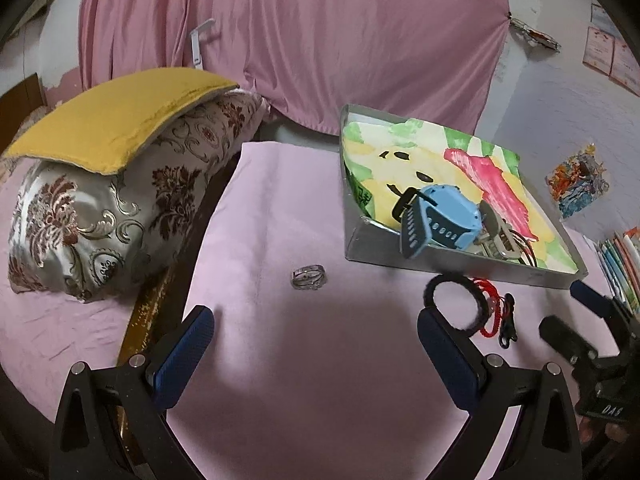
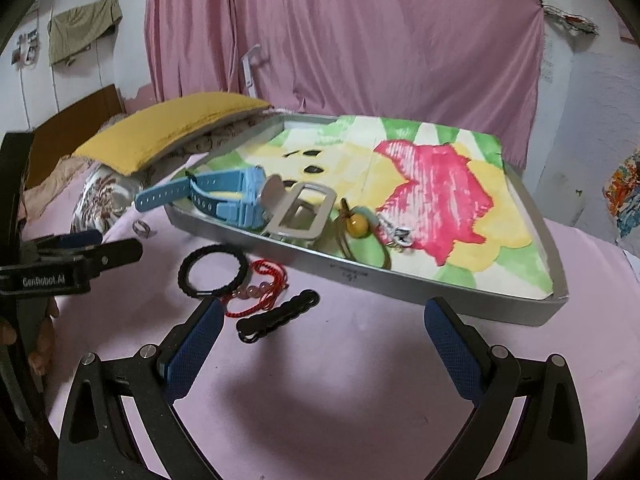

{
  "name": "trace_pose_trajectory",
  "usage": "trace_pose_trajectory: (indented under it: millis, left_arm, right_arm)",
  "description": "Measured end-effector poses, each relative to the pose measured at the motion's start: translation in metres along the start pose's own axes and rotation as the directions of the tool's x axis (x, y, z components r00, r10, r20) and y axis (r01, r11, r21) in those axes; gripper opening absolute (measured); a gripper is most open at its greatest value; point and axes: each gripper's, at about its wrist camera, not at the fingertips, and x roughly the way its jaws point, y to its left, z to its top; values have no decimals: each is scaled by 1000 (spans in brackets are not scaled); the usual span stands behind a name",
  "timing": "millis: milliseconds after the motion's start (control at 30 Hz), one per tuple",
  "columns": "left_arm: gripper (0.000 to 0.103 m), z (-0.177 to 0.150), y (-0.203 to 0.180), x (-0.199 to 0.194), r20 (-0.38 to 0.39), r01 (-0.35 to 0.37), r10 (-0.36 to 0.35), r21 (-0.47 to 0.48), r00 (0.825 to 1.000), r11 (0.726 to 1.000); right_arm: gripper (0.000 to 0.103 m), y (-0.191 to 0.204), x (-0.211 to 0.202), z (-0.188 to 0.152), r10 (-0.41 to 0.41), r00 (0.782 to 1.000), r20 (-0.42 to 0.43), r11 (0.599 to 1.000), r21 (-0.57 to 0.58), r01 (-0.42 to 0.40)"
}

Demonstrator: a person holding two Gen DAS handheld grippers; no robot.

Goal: Organize jewelry
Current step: 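Move both open grippers back toward the remaining jewelry on the bedspread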

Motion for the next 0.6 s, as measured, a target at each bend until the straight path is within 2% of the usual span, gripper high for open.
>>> trace_pose_trajectory:
  millis: [133, 267, 400, 467, 533, 567, 600]
  left_arm:
    - [92, 5, 0, 6, -11, -3, 3, 8, 1000, 1000]
    - [81, 11, 0, 13, -24, -4, 5, 13, 1000, 1000]
    - [65, 15, 1, 17, -24, -1, 1, 21, 1000, 1000]
    - [59, 17, 0, 19, -25, -1, 2, 31, 1000, 1000]
    - [54, 18, -2, 19, -26, -10, 11, 41, 1000, 999]
    - [48, 19, -2, 20, -26, -10, 11, 44, 1000, 999]
    - [37, 19, -3, 19, -25, 2, -1, 49, 1000, 999]
  right_arm:
    - [98, 7, 7, 2, 3, 999, -32, 1000, -8, -3]
    - [98, 7, 13, 3, 27, 998, -61, 999, 34, -25]
    - [97, 12, 14, 3, 24, 997, -67, 999, 23, -23]
    - [88, 13, 15, 3, 27, 997, -70, 999, 19, -26]
    - [86, 16, 18, 3, 31, 996, -85, 999, 12, -30]
    - [86, 16, 19, 4, 34, 995, -90, 999, 12, -33]
    - [86, 16, 20, 4, 36, 995, -93, 999, 13, -35]
